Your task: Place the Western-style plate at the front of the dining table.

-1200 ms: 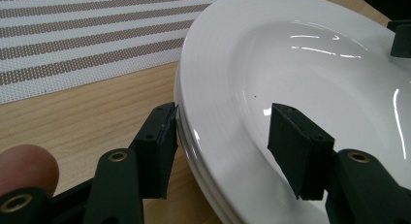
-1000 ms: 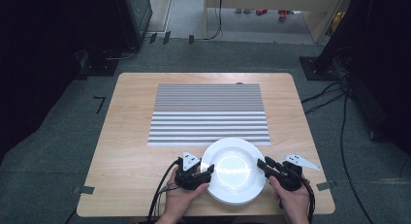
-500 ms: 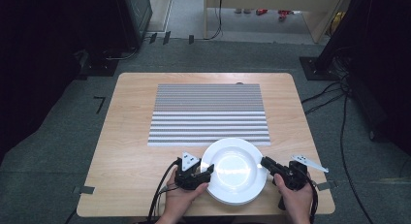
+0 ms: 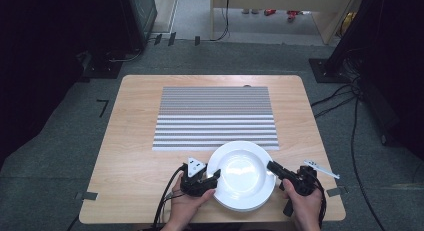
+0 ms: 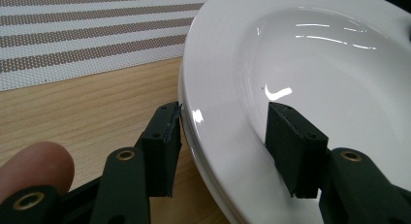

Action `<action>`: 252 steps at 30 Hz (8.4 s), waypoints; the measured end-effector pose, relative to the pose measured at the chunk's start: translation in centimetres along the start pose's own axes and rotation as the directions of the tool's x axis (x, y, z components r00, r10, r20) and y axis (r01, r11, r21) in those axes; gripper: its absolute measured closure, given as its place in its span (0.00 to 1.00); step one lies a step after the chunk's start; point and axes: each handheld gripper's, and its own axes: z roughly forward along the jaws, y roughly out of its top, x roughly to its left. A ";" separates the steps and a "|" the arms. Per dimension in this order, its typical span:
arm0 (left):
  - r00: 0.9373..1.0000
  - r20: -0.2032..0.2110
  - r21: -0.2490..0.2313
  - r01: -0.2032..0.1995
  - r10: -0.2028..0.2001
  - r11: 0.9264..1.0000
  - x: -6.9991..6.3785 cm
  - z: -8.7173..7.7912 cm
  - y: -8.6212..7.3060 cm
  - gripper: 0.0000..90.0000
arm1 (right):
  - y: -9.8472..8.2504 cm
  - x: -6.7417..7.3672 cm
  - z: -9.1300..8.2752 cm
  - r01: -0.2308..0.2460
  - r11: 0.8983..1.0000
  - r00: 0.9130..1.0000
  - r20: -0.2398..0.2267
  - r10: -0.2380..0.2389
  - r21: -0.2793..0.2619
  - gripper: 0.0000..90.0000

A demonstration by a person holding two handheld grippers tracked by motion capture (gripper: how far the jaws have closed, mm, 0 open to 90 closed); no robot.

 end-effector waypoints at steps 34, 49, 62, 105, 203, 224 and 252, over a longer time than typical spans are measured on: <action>0.993 0.066 -0.062 0.099 -0.095 0.993 1.3 -1.1 0.3 0.69 | -0.5 0.0 1.1 0.123 0.987 0.985 -0.104 -0.134 -0.104 0.87; 0.982 0.120 -0.064 0.157 -0.149 0.986 1.9 -1.5 0.2 0.73 | -0.4 0.2 1.7 0.090 0.990 0.991 -0.091 -0.099 -0.106 0.87; 0.964 0.167 -0.070 0.222 -0.208 0.972 2.5 -1.9 0.3 0.76 | -0.4 0.8 1.8 0.076 0.989 0.992 -0.090 -0.088 -0.127 0.87; 0.961 0.173 -0.115 0.238 -0.217 0.964 5.5 -4.3 5.4 0.78 | 3.9 5.6 4.2 0.099 0.981 0.988 -0.102 -0.116 -0.165 0.87; 0.919 -0.063 0.009 0.390 -0.389 0.921 18.1 7.1 14.5 0.75 | 13.7 2.6 23.6 -0.060 0.997 0.998 -0.019 0.061 0.053 0.88; 0.911 -0.086 0.069 0.410 -0.404 0.910 17.8 10.3 14.8 0.75 | 13.6 -0.5 24.6 -0.149 0.987 0.988 0.045 0.146 0.065 0.87; 0.918 -0.100 0.083 0.392 -0.383 0.916 16.7 11.6 14.5 0.76 | 13.0 -2.6 24.2 -0.152 0.987 0.987 0.060 0.149 0.053 0.85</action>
